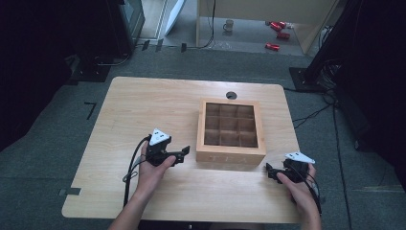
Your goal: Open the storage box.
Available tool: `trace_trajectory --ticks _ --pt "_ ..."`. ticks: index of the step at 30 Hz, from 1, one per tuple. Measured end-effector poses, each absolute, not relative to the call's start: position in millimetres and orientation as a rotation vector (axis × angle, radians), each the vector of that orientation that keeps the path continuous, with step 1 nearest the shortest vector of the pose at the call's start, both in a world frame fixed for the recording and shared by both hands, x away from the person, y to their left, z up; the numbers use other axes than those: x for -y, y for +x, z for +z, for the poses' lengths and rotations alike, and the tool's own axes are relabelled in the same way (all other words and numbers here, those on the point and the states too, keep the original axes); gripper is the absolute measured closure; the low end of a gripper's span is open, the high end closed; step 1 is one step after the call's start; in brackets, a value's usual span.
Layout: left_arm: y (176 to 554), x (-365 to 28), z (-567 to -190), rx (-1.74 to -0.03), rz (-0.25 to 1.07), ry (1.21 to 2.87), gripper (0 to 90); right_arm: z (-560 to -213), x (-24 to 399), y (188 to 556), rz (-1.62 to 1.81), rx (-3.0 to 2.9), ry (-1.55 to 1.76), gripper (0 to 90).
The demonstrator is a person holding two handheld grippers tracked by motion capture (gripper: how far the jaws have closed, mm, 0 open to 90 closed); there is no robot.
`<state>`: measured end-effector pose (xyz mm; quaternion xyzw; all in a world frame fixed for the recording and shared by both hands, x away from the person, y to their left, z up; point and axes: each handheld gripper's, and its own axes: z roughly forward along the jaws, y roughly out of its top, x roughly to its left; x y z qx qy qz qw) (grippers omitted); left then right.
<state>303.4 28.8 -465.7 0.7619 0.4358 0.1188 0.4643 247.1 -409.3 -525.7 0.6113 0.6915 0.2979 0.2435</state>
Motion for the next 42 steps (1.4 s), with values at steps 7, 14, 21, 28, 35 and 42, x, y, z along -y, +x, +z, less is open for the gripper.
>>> trace_trajectory --ticks 7,14,21,28,35,42 --pt "295.8 -7.0 -468.5 -1.006 0.259 1.914 14.5 -519.1 414.6 241.1 0.801 -1.857 1.698 1.4" --pt "292.3 3.3 -473.5 -0.972 0.228 1.936 15.7 -498.1 414.7 234.9 0.971 -1.767 1.688 1.4" --pt "289.5 12.3 -480.5 -0.962 0.205 1.960 32.7 -486.6 405.6 230.8 1.046 -1.775 1.627 1.4" --pt "290.1 11.8 -483.1 -0.971 0.167 1.943 58.6 -478.2 398.8 225.6 1.161 -1.793 1.563 1.4" --pt "290.8 8.3 -483.2 -0.964 0.152 1.942 62.8 -479.4 388.4 227.6 1.191 -1.828 1.536 2.1" --pt "291.5 5.5 -480.8 -0.965 0.134 1.927 65.6 -485.3 376.5 231.8 1.193 -1.857 1.524 5.0"
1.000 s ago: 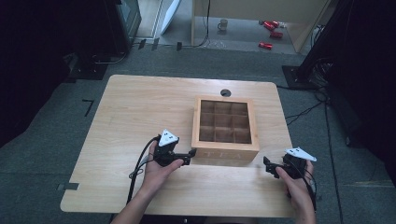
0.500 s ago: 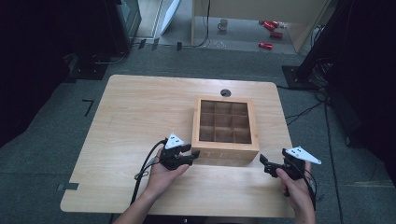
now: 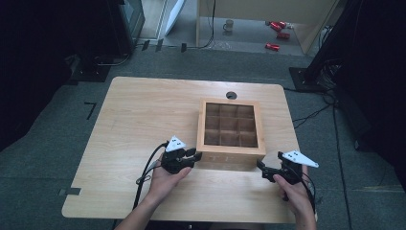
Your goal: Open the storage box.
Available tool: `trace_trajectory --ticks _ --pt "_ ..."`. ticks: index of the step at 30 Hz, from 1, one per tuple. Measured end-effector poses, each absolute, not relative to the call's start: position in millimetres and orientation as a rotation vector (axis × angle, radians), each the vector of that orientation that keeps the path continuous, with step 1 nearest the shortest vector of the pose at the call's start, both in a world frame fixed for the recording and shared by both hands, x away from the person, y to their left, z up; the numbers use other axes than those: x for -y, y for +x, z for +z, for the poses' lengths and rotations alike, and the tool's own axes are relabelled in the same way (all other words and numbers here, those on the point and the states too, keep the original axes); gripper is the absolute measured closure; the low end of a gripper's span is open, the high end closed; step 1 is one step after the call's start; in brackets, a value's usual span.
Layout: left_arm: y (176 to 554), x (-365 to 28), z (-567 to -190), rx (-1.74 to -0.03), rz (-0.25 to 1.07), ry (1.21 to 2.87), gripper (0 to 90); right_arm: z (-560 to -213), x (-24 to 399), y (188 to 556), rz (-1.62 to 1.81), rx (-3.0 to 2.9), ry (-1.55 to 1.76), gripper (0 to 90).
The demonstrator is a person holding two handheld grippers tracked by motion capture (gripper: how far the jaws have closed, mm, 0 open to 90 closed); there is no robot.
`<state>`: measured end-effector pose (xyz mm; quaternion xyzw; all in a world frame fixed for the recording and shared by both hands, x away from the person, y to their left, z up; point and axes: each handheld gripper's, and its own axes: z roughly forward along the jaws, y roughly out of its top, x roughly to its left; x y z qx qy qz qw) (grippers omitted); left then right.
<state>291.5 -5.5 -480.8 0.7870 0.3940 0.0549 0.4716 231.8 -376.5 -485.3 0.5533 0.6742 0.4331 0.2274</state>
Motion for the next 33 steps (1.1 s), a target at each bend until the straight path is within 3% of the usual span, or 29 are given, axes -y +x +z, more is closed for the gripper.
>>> trace_trajectory --ticks 24,33 --pt "291.5 5.2 -475.7 -0.963 0.138 1.927 66.7 -488.1 365.0 234.5 1.187 -1.841 1.510 7.1" --pt "291.9 4.5 -472.4 -0.954 0.137 1.922 66.9 -488.4 362.2 235.2 1.172 -1.818 1.508 18.9"
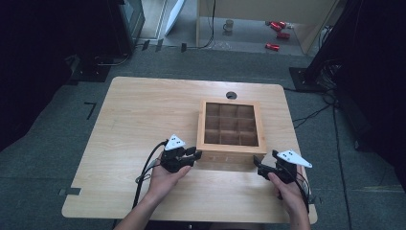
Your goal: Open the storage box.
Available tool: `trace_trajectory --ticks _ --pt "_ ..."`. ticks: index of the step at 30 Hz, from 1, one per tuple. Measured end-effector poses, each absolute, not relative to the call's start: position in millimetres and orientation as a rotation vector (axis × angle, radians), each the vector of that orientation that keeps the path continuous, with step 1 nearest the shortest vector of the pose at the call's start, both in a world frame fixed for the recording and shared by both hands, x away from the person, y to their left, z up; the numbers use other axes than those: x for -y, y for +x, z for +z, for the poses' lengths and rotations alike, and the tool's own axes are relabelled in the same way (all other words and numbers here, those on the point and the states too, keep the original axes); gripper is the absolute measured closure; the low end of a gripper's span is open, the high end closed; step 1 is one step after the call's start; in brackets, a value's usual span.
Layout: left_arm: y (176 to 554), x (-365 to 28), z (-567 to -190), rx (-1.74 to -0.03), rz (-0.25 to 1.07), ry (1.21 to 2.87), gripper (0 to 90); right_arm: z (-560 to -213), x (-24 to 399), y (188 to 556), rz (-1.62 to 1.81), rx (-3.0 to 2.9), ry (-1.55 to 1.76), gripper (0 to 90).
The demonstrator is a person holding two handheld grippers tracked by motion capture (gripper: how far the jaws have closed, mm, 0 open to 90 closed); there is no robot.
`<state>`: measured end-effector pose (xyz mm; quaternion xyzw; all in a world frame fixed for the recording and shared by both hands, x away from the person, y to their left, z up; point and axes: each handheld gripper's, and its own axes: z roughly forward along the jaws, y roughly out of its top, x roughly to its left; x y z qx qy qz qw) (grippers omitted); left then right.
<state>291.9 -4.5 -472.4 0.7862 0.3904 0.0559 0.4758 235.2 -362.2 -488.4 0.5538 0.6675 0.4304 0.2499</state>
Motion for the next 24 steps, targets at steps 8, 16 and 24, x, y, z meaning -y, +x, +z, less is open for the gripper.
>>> trace_trajectory --ticks 8,16,24 --pt "291.9 4.4 -471.4 -0.954 0.133 1.919 66.8 -486.2 360.5 234.6 1.205 -1.790 1.489 29.5" --pt "292.3 3.3 -469.9 -0.948 0.134 1.907 66.1 -484.2 355.7 231.0 1.208 -1.784 1.429 40.7" --pt "292.2 2.6 -468.7 -0.936 0.127 1.897 63.8 -483.5 351.7 229.1 1.224 -1.775 1.403 48.0"
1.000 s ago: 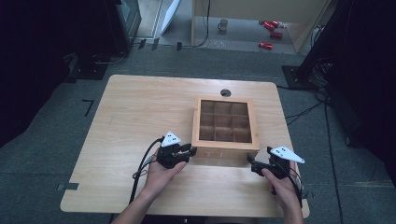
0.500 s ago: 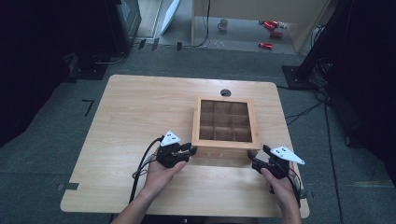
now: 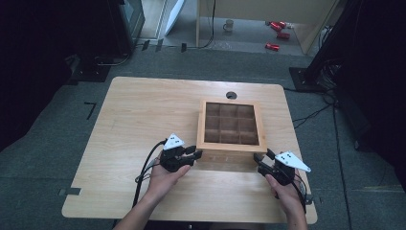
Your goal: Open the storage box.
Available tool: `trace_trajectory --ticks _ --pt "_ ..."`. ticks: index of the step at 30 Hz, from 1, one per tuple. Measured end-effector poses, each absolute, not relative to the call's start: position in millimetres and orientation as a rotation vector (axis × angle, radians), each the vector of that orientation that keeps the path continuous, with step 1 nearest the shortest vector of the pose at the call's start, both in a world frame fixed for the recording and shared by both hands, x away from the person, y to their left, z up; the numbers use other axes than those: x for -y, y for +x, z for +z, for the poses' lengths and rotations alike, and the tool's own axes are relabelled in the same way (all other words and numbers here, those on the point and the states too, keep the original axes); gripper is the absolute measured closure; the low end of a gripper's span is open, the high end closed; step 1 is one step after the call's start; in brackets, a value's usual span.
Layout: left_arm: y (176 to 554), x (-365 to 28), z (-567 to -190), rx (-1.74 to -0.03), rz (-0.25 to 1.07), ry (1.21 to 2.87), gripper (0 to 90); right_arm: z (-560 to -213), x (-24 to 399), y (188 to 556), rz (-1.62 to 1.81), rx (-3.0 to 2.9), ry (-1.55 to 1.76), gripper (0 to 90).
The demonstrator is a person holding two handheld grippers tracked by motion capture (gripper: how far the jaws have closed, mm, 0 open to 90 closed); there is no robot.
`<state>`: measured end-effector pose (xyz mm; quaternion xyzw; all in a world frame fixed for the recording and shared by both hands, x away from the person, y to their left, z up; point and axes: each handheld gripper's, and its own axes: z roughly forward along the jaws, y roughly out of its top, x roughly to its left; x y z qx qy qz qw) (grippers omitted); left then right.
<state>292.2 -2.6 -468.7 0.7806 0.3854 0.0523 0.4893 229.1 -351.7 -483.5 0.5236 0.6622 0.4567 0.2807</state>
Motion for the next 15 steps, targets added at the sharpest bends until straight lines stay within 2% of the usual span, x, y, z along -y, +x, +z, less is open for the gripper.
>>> trace_trajectory --ticks 9,15 --pt "293.0 1.7 -469.8 -0.936 0.122 1.902 60.5 -483.8 348.7 228.1 1.217 -1.774 1.362 49.6" --pt "292.5 -0.2 -472.6 -0.925 0.154 1.912 53.8 -480.3 349.2 227.3 1.260 -1.741 1.361 52.3"
